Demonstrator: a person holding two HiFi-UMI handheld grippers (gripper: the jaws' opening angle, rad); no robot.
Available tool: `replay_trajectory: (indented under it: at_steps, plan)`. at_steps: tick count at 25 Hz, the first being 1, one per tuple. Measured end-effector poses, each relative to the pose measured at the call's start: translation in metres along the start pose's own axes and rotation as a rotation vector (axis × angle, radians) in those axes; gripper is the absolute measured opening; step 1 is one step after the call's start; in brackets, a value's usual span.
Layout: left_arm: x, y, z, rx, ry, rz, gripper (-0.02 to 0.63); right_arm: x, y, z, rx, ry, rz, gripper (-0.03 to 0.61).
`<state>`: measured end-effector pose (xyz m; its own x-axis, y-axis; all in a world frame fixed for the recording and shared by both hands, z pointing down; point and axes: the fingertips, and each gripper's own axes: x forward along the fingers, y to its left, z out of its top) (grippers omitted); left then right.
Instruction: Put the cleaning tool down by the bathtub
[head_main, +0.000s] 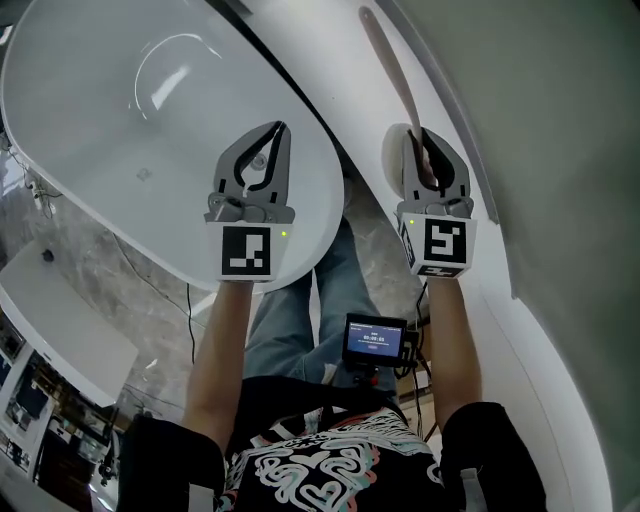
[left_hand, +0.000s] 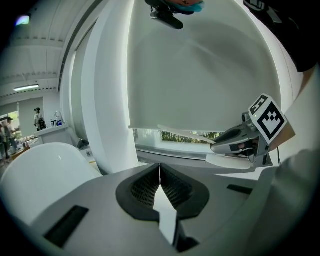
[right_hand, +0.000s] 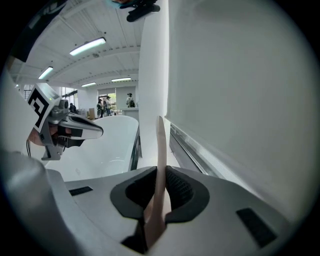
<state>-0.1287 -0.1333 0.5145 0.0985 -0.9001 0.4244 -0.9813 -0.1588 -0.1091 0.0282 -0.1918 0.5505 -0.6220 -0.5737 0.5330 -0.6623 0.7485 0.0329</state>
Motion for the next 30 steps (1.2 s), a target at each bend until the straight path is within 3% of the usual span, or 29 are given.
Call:
replay_trajectory:
  at_steps: [6, 13, 19, 30]
  plan:
    - [0.02, -0.02, -0.021, -0.024, 0.02, -0.018, 0.017, 0.014, -0.008, -0.03, -0.018, 0.044, 0.015, 0.067]
    - [0.034, -0.026, -0.044, 0.065, 0.045, -0.011, 0.017, 0.027, -0.018, -0.07, -0.021, 0.108, -0.01, 0.069]
    - [0.05, -0.019, -0.068, 0.008, 0.06, 0.028, 0.017, 0.042, -0.015, -0.097, -0.041, 0.134, -0.007, 0.069]
    - [0.063, -0.048, -0.109, 0.01, 0.098, -0.029, 0.017, 0.059, -0.017, -0.147, -0.068, 0.185, -0.006, 0.069]
